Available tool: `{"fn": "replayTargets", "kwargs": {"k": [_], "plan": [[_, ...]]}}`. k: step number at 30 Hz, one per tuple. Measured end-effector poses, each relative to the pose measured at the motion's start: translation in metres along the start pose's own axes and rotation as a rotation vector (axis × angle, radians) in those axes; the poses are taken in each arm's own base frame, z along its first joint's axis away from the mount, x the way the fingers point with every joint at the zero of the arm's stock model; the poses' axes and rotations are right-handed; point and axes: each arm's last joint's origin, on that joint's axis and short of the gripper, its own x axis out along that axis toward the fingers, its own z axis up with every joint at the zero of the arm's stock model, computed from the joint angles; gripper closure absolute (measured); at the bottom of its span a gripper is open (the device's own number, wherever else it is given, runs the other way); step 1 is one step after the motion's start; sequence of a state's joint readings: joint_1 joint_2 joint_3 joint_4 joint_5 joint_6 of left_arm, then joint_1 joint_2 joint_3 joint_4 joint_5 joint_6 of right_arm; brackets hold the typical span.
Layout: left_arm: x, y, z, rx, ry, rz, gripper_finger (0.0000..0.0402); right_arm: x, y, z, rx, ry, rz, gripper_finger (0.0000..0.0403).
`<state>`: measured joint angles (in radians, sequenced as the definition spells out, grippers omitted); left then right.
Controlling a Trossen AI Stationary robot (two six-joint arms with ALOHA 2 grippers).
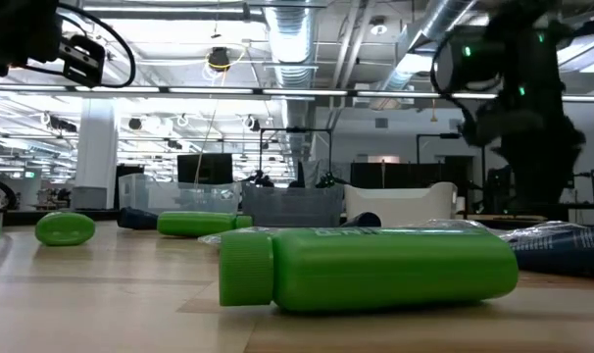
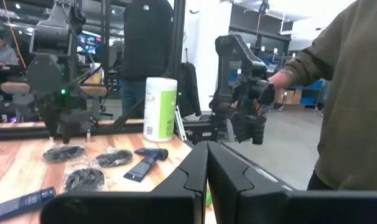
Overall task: Pick & Place Travel size toiletries
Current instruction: Put the black hairbrush into the white bin
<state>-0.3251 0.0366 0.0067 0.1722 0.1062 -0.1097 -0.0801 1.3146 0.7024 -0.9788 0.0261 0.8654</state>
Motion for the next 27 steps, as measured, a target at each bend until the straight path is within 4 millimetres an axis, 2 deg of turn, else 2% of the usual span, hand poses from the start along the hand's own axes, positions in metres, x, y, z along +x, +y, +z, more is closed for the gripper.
{"fn": "replayTargets", "kwargs": {"k": [5,9,12,22,24,27], "plan": [[0.001,0.000,0.000,0.000,0.004,0.000,0.0399,0.023,-0.015,-0.002,0.022,-0.010,0.030,0.0127],[0.001,0.000,0.000,0.000,0.003,0.000,0.0399,0.031,-0.019,-0.001,0.022,0.003,0.108,0.0146],[0.001,0.000,0.000,-0.001,0.006,0.001,0.0399,0.031,-0.019,0.001,0.015,0.004,0.125,0.0187],[0.001,0.000,0.000,-0.001,0.006,0.001,0.0399,0.031,-0.019,0.000,0.013,0.007,0.121,0.0385],[0.001,0.000,0.000,-0.001,0.005,0.001,0.0399,0.031,-0.019,0.000,0.016,0.008,0.121,0.0395],[0.001,0.000,0.000,0.000,0.002,0.000,0.0399,0.031,-0.018,0.000,0.031,0.019,0.129,0.0389]]}}
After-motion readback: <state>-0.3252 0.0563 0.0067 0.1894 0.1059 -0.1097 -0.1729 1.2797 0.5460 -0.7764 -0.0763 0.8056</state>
